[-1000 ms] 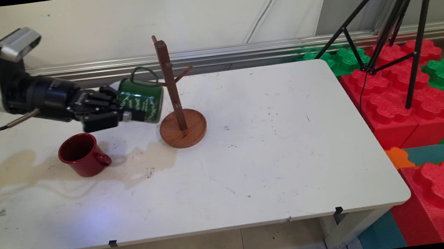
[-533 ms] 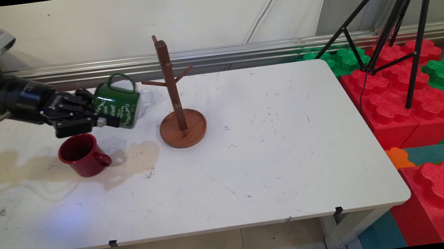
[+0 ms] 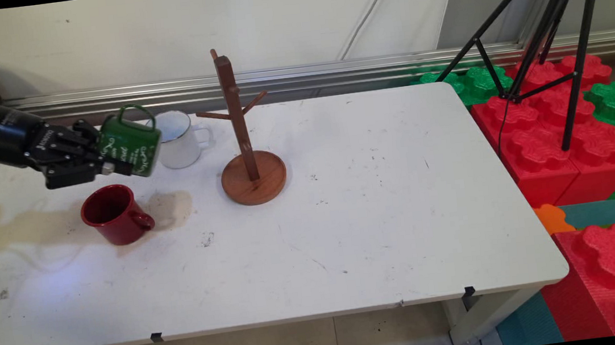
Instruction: Place the picked object on the table
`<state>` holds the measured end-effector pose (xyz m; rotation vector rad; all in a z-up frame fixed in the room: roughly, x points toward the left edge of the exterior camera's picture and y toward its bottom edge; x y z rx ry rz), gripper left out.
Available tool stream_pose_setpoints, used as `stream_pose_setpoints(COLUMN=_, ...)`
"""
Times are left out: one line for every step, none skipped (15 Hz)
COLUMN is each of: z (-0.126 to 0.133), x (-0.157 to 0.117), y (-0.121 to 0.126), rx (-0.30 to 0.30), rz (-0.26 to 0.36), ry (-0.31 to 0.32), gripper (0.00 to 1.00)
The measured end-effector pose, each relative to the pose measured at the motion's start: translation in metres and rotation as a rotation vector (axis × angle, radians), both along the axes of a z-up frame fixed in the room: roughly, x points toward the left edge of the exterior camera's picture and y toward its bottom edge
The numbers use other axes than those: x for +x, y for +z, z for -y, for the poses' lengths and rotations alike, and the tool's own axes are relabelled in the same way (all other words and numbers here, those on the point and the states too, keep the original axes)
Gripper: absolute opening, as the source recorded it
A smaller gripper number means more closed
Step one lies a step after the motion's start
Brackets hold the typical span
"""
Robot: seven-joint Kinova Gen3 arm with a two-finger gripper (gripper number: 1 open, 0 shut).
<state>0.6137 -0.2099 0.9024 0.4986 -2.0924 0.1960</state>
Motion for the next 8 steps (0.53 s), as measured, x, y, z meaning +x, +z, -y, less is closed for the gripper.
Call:
stream_pose_setpoints(z=0.000, x=0.006, y=0.000, rx=-0.002, rz=0.015, ry=0.000, gripper=0.00)
stream_pose_setpoints(z=0.000, x=0.014, y=0.000, rx=-0.005, rz=0.037, ry=0.000, gripper=0.00)
stream_pose_setpoints(z=0.000, x=0.021, y=0.001, rx=-0.009, rz=0.058, ry=0.000, gripper=0.00)
stream_pose_setpoints(z=0.001, x=0.027, y=0.001, rx=-0.011, rz=0.077, ry=0.000, gripper=0.00)
stream_pose_setpoints(z=0.001, x=0.034, y=0.000, rx=-0.015, rz=0.097, ry=0.000, gripper=0.00)
stream_pose_setpoints(z=0.002, x=0.041, y=0.000, rx=-0.018, rz=0.118, ry=-0.001, gripper=0.00)
stream_pose_setpoints(z=0.002, x=0.047, y=0.000, rx=-0.022, rz=0.138, ry=0.000, gripper=0.00)
stream_pose_setpoints(z=0.003, x=0.052, y=0.000, rx=-0.024, rz=0.157, ry=0.001, gripper=0.00)
